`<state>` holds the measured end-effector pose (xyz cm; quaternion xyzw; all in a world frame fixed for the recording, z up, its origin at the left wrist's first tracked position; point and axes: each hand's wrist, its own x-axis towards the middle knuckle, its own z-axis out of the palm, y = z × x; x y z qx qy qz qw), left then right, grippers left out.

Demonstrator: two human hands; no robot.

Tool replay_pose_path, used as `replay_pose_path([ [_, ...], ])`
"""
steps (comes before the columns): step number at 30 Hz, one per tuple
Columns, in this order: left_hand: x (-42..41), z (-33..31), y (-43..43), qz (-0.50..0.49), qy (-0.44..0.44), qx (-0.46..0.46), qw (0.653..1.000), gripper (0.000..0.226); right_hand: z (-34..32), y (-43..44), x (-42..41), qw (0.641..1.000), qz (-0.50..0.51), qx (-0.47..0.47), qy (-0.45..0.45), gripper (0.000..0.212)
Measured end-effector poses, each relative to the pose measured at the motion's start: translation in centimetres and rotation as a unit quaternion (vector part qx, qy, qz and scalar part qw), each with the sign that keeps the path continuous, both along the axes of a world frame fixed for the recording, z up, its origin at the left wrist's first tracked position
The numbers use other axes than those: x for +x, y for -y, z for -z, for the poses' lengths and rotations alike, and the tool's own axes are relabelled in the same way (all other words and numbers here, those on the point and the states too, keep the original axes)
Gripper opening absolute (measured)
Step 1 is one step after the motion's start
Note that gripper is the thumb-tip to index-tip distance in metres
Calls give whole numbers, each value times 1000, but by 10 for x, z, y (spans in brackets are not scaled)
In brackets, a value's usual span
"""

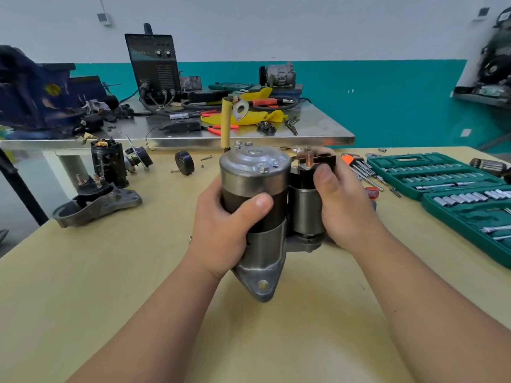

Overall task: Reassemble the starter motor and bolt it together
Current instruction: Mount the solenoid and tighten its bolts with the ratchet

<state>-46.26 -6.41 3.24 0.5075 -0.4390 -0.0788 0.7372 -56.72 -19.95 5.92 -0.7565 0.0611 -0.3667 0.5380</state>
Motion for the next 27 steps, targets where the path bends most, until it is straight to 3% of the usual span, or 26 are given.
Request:
replay_pose_path([
  [2, 1, -1, 0, 0, -9, 1, 1000, 53, 5, 1, 0, 1000, -3, 6, 29, 74],
  [4, 4, 0, 0, 1, -26, -3, 1000, 56, 6, -2, 3, 999, -3, -5, 38, 76],
  [8, 7, 0, -1, 6, -43, -2, 999, 56, 6, -3, 8, 999, -15, -4, 43, 69],
  [12, 6, 0, 1, -3, -35, 6, 999, 52, 6, 1, 5, 999, -32, -12, 8, 43],
  [16, 4, 0, 1, -23, -32, 3, 999, 51, 9, 3, 3, 999, -35, 0, -9, 57],
  [21, 8, -1, -3, -34, -22, 1, 999, 58, 20, 1, 9, 999, -16, 15, -35, 43],
  [27, 13, -2, -4, -61, -50, 17, 997, 28, 29, -16, 13, 999, 17, 34, 18, 33],
])
